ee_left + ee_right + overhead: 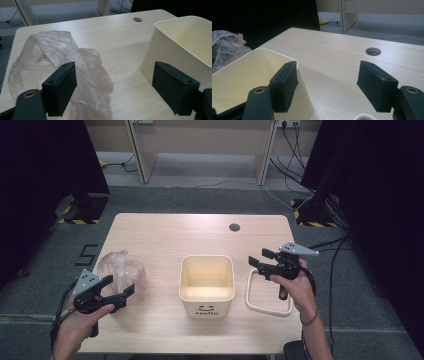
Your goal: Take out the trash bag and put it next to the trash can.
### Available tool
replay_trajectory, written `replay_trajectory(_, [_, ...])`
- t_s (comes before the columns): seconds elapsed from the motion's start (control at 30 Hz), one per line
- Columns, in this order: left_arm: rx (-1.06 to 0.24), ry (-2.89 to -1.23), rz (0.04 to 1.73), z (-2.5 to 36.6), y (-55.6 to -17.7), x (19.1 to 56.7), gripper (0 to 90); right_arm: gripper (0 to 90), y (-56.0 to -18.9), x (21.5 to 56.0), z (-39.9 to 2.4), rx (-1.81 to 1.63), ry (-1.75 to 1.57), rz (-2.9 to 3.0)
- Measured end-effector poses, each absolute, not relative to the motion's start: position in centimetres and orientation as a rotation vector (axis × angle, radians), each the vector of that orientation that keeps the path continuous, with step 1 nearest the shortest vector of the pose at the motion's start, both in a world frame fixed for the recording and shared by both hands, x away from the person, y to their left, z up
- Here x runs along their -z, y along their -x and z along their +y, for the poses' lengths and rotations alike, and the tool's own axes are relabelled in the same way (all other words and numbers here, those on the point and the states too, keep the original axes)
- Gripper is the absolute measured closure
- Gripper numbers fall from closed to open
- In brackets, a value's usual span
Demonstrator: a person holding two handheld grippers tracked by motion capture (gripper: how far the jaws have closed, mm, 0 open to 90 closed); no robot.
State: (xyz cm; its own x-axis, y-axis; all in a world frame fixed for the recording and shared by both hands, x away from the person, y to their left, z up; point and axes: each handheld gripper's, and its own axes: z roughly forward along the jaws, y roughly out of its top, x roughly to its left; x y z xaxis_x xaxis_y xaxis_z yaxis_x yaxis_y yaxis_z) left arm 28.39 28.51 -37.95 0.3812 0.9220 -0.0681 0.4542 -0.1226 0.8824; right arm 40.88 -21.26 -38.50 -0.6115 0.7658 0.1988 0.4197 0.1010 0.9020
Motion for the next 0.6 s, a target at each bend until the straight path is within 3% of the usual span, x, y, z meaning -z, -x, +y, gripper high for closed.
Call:
replay_trajectory(0.3, [-0.622,-1.776,1.133,26.3,-26.6,37.7,18.9,32.2,-40.8,38.5,-21.2,-1.511,-1.171,2.068])
replay_trajectory(0.6, [-0.511,-1.847,1.065,22.7,-26.6,41.2,18.9,32.2,-40.9,38.7,-21.2,-1.507,-1.175,2.071])
